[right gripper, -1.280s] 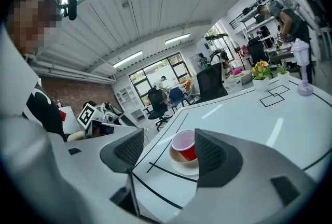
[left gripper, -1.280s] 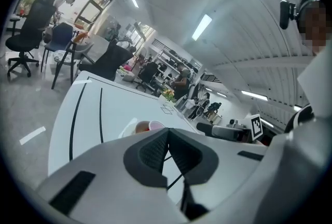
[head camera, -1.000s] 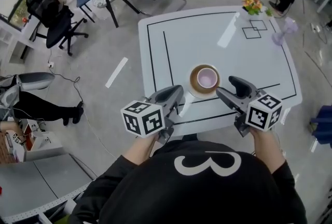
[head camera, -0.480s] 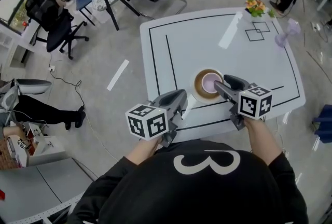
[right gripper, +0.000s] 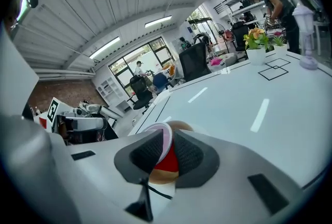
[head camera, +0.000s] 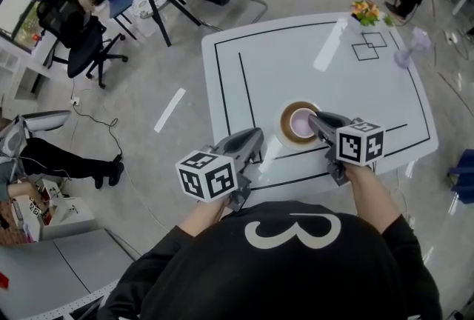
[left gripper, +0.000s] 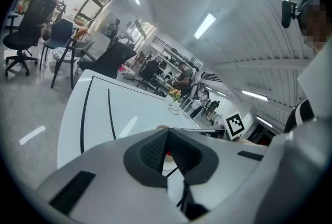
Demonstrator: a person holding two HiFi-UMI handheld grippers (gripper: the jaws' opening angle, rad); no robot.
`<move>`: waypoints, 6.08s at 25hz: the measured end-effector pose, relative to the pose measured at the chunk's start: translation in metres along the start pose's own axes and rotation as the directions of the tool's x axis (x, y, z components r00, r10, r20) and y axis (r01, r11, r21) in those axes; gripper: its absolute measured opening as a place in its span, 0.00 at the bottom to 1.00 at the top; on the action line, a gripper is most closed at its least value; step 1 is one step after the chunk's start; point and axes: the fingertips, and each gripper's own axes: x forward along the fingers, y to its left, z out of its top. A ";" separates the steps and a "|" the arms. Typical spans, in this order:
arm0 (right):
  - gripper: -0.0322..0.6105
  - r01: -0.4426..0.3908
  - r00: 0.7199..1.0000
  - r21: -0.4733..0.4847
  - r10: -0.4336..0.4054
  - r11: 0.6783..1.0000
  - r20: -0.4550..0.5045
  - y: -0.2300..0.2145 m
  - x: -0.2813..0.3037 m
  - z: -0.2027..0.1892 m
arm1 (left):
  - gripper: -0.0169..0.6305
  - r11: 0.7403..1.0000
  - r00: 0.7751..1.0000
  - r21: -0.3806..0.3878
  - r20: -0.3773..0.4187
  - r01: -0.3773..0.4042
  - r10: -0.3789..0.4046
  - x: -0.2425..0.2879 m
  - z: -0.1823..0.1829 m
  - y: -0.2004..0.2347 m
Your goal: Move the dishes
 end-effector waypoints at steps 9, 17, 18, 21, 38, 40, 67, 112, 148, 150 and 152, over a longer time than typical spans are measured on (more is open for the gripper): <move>0.09 -0.004 1.000 0.018 0.004 1.000 0.014 -0.002 -0.002 0.003 | 0.03 1.000 1.000 -0.017 -0.002 -0.011 0.011 -0.001 -0.007 0.005; 0.10 -0.023 0.999 -0.006 0.023 1.000 0.045 0.001 -0.021 0.013 | 0.03 1.000 1.000 -0.013 0.023 -0.011 0.011 0.005 -0.004 -0.013; 0.10 -0.027 0.998 -0.015 0.028 1.000 0.048 0.000 -0.024 0.016 | 0.03 1.000 1.000 -0.011 0.027 -0.016 0.017 0.005 -0.003 -0.014; 0.10 -0.047 0.997 -0.032 0.049 0.998 0.063 0.000 -0.034 0.030 | 0.03 0.999 0.999 -0.014 0.036 -0.038 0.039 0.004 -0.001 -0.018; 0.11 -0.030 0.997 -0.071 0.034 0.997 0.063 -0.055 -0.049 0.091 | 0.03 0.986 0.985 -0.095 0.096 -0.137 0.147 0.015 0.016 -0.033; 0.11 -0.017 0.998 -0.074 0.021 0.997 0.057 -0.064 -0.047 0.094 | 0.03 0.983 0.982 -0.105 0.103 -0.150 0.160 0.016 0.018 -0.030; 0.12 0.054 0.998 -0.035 -0.053 0.998 0.020 -0.129 -0.014 0.077 | 0.03 0.951 0.930 -0.179 0.226 -0.253 0.290 -0.007 -0.005 0.000; 0.33 -0.200 0.970 -0.025 0.194 0.980 -0.144 -0.030 0.013 -0.019 | 0.03 0.950 0.911 -0.119 0.272 -0.289 0.311 -0.032 -0.010 -0.022; 0.09 -0.084 0.996 -0.002 0.084 0.996 -0.033 -0.066 -0.070 0.000 | 0.03 0.975 0.957 -0.059 0.185 -0.216 0.224 0.014 -0.021 -0.054; 0.09 -0.074 0.997 0.013 0.074 0.997 -0.019 -0.075 -0.080 0.001 | 0.03 0.976 0.961 -0.048 0.172 -0.211 0.216 0.021 -0.022 -0.057; 0.09 -0.059 0.998 0.020 0.059 0.998 -0.005 -0.083 -0.088 0.003 | 0.03 0.978 0.965 -0.039 0.162 -0.204 0.208 0.027 -0.021 -0.062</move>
